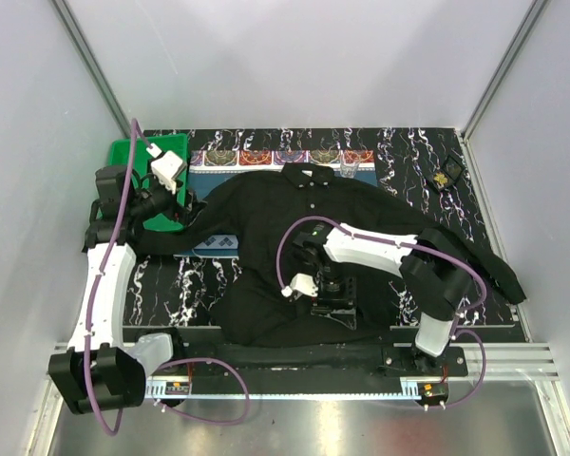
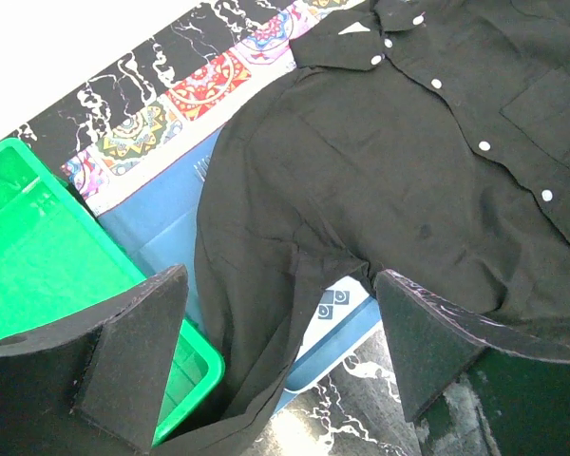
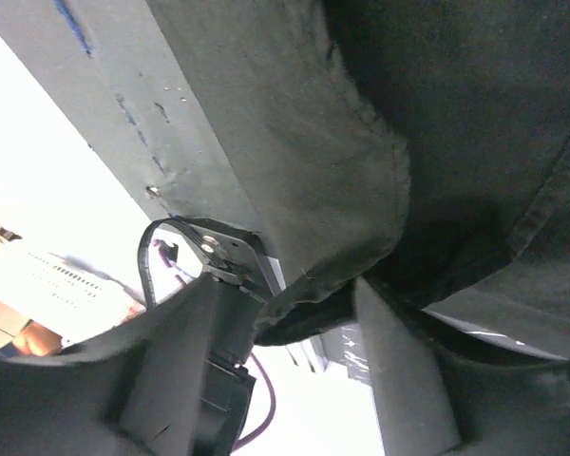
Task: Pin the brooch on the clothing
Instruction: Flatten out the clothes at the center of the board.
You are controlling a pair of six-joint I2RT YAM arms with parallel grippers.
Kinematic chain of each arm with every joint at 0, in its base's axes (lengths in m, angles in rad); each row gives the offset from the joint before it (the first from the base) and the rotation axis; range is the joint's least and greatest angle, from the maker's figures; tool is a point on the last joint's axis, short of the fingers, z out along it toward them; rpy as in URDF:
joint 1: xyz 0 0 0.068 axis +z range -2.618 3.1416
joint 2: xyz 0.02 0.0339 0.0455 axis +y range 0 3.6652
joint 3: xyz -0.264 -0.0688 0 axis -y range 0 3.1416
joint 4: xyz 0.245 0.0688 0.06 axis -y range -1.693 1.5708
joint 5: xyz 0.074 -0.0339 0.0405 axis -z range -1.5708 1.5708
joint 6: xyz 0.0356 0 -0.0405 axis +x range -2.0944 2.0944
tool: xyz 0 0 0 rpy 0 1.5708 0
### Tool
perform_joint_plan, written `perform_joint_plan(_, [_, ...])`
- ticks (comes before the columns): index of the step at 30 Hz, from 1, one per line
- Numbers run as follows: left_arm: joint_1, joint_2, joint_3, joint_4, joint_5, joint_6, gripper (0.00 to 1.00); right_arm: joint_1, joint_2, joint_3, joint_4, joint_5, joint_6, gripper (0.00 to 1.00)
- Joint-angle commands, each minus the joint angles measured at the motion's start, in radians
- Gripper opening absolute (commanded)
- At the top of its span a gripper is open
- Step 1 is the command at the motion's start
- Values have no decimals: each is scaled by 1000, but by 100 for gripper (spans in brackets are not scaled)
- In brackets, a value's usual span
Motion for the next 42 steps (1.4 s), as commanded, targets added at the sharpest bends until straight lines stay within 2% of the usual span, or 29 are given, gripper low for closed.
perform_joint_plan(1, [9, -29, 12, 60, 38, -20, 86, 2, 16, 33, -15, 50, 56, 56])
perform_joint_plan(3, [7, -23, 11, 57, 36, -14, 86, 6, 1, 16, -29, 44, 33, 32])
perform_joint_plan(4, [9, -22, 11, 57, 38, -9, 86, 9, -7, 8, -42, 26, -17, 6])
perform_joint_plan(5, [9, -14, 11, 57, 36, -8, 86, 14, -34, -2, -55, 21, -41, 0])
perform_joint_plan(10, [15, 9, 18, 65, 26, -8, 86, 90, -194, -117, -101, -11, -234, 0])
perform_joint_plan(15, [17, 20, 12, 63, 33, 15, 86, 140, -321, -125, -142, -59, -335, 0])
perform_joint_plan(19, [15, 38, 17, 62, 27, 35, 86, 345, -468, -240, -104, 28, -351, 0])
perform_joint_plan(20, [17, 46, 20, 62, 23, 40, 86, 435, -529, -281, -75, 38, -348, 1])
perform_joint_plan(24, [17, 64, 24, 51, 15, 78, 86, 584, -558, -311, -50, 43, -296, 2])
perform_joint_plan(25, [17, 66, 24, 48, 15, 87, 86, 591, -547, -309, -50, 21, -289, 10])
perform_joint_plan(27, [17, 72, 26, 37, 12, 110, 86, 600, -522, -299, -30, 26, -260, 43])
perform_joint_plan(28, [17, 73, 26, 31, 12, 116, 86, 598, -516, -296, -23, 50, -256, 73])
perform_joint_plan(29, [17, 73, 26, 26, 13, 122, 86, 600, -522, -285, 5, 71, -249, 77])
perform_joint_plan(31, [17, 75, 26, 13, 15, 136, 86, 600, -544, -268, 48, 154, -223, 78])
perform_joint_plan(34, [17, 75, 20, 2, 29, 139, 86, 537, -606, -193, 118, 156, -161, 79])
perform_joint_plan(35, [17, 75, 17, 0, 35, 139, 86, 496, -620, -140, 169, 141, -136, 84])
perform_joint_plan(36, [17, 76, 15, 0, 36, 136, 86, 430, -623, -109, 190, 115, -99, 86])
perform_joint_plan(37, [17, 79, 17, 2, 39, 133, 86, 296, -605, -80, 206, 54, -84, 86])
perform_joint_plan(38, [17, 81, 20, 9, 38, 129, 86, 213, -581, -22, 217, 17, -70, 85])
perform_joint_plan(39, [15, 84, 21, 16, 36, 110, 86, 143, -550, 3, 214, -19, -59, 80])
perform_joint_plan(40, [17, 90, 24, 25, 35, 97, 86, 18, -477, 25, 211, -69, -56, 79])
perform_joint_plan(42, [21, 101, 41, 39, 30, 66, 86, -65, -392, 76, 183, -94, -59, 72])
